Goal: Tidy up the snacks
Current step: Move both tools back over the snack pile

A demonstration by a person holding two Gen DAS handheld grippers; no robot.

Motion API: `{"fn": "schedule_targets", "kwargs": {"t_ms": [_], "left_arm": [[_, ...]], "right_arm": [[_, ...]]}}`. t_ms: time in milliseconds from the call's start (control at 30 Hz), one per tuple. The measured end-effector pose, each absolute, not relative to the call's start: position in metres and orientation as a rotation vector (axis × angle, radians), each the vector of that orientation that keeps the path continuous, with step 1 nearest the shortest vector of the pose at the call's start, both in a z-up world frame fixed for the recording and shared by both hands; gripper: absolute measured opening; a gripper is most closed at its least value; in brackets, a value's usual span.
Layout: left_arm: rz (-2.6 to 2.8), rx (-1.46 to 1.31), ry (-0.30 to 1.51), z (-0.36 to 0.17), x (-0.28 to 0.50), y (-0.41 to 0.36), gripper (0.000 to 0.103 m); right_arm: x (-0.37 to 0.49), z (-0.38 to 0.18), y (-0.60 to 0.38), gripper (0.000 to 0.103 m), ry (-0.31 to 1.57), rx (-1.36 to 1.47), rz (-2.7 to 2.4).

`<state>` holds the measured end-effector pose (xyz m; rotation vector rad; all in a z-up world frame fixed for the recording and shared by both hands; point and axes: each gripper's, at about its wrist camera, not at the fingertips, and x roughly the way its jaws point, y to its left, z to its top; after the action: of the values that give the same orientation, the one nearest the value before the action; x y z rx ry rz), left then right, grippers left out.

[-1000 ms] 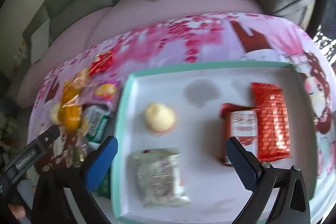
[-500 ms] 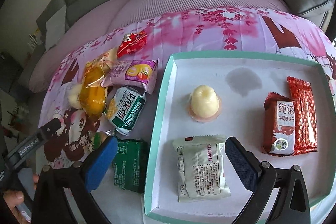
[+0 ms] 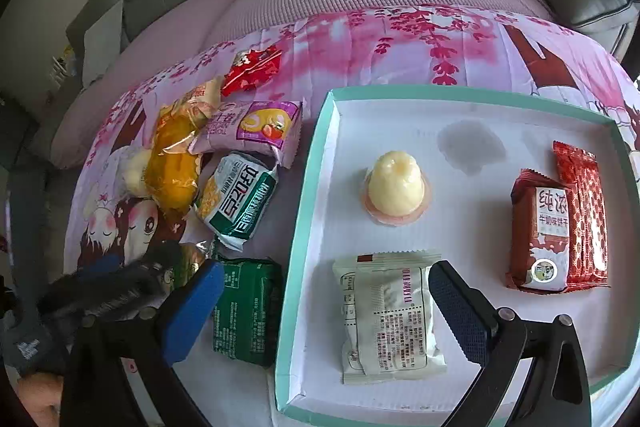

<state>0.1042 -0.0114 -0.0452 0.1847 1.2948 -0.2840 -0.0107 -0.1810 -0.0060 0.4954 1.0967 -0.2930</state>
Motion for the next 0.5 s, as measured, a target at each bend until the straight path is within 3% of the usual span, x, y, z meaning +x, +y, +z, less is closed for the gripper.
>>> {"fn": "schedule_targets", "kwargs": {"t_ms": [500], "left_arm": [[-0.274, 0.133, 1.325, -0.058, 0.111, -0.01, 0.103]], "right_arm": [[-0.012, -0.002, -0.181, 0.103, 1.066, 0.515, -0.276]]}}
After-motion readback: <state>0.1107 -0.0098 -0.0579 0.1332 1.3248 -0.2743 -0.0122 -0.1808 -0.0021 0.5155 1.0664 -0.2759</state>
